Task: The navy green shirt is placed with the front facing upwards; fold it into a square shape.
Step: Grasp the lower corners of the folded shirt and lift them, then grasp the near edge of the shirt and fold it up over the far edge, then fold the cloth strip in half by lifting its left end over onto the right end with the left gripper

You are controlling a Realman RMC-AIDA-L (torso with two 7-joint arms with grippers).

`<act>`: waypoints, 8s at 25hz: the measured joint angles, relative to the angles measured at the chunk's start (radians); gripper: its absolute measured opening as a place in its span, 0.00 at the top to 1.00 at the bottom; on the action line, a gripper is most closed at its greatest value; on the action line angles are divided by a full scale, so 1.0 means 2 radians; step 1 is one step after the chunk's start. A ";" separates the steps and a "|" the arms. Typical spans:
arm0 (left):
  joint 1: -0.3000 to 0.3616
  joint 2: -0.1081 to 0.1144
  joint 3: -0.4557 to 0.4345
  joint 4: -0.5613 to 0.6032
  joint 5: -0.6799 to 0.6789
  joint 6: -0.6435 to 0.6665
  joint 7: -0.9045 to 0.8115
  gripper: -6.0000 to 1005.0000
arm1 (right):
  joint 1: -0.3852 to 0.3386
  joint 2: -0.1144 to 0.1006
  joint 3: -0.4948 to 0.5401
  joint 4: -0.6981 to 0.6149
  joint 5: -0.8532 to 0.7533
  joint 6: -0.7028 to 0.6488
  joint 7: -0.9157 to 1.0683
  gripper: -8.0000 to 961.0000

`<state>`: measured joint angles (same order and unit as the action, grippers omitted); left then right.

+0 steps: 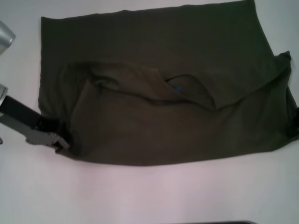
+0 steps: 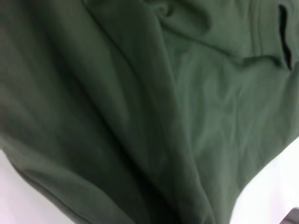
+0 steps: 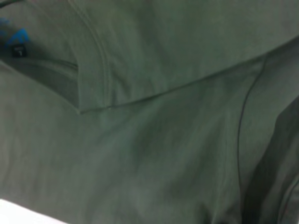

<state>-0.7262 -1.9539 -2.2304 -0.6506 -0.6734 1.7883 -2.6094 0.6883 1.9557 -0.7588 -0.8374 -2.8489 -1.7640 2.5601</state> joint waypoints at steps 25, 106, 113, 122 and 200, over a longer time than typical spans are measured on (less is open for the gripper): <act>-0.057 0.017 -0.095 -0.070 0.005 0.014 -0.018 0.96 | 0.061 -0.055 0.031 -0.036 0.113 -0.015 0.003 0.97; -0.100 -0.053 -0.033 -0.013 0.062 -0.475 -0.108 0.86 | 0.090 0.009 -0.062 0.097 0.106 0.528 0.024 0.89; -0.080 -0.053 -0.034 -0.047 0.061 -0.451 -0.108 0.71 | 0.100 -0.014 -0.061 0.108 0.104 0.508 0.036 0.51; -0.075 -0.053 -0.033 -0.077 0.038 -0.416 -0.103 0.44 | 0.105 -0.029 -0.059 0.102 0.105 0.452 0.037 0.30; 0.054 -0.046 -0.114 -0.035 -0.024 -0.274 0.002 0.22 | -0.131 0.013 0.100 0.036 0.423 0.144 -0.238 0.04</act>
<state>-0.6175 -2.0456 -2.4591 -0.7212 -0.7217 1.2393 -2.6047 0.4270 1.9819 -0.5583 -0.7654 -2.0032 -1.4762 2.0847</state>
